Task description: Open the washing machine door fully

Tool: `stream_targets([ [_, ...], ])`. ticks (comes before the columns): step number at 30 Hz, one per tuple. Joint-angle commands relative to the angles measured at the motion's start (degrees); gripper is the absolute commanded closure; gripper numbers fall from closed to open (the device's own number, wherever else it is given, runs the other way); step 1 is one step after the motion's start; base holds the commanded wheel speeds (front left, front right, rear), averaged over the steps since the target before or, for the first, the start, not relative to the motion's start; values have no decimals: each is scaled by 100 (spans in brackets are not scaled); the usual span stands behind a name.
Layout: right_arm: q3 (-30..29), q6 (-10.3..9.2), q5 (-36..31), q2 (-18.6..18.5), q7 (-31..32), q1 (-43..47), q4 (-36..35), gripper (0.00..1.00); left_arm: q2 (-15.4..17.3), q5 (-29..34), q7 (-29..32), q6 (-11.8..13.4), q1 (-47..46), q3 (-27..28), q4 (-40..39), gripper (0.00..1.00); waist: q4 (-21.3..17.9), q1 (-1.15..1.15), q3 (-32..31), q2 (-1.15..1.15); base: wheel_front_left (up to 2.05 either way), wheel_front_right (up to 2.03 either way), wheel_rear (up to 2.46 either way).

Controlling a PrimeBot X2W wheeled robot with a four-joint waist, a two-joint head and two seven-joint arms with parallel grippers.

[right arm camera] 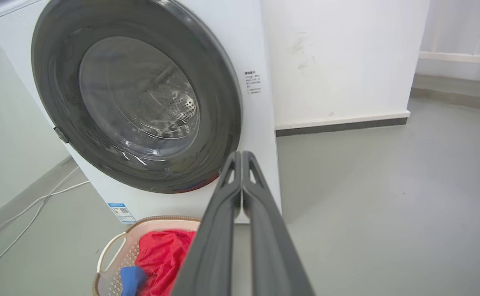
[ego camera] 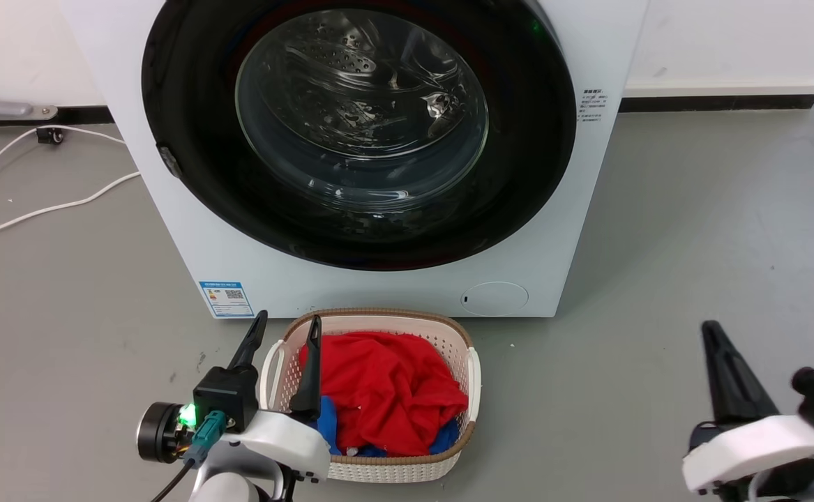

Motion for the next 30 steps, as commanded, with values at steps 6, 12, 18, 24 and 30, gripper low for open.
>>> stream_targets([
  [6, -650, -1, 1797, 17, -21, -136, 406, 100, -29, -10, -15, 42, 20, 37, -16, 0, 13, 0, 2, 0, 0, 0, 0],
  [12, -1183, -1, 3061, 15, 38, -465, 717, 100, -50, -49, -15, 86, -23, 28, -40, 0, 36, 0, 60, 0, 0, 0, 0],
  [18, -2036, -1, 4857, -2, 595, -1260, 1237, 100, -67, -60, -15, 149, -166, 41, -179, 0, 91, 0, 351, 0, 0, 0, 0],
  [24, -2883, -1, 6084, -405, 1366, -2500, 2284, 100, -78, -51, -15, 242, -395, 24, -383, 0, 175, 0, 805, 0, 0, 0, 0],
  [30, -3177, 0, 6629, -992, 2188, -3972, 3561, 100, -81, -22, -15, 348, -617, -27, -544, 0, 231, 0, 1280, 0, 0, 0, 0],
])
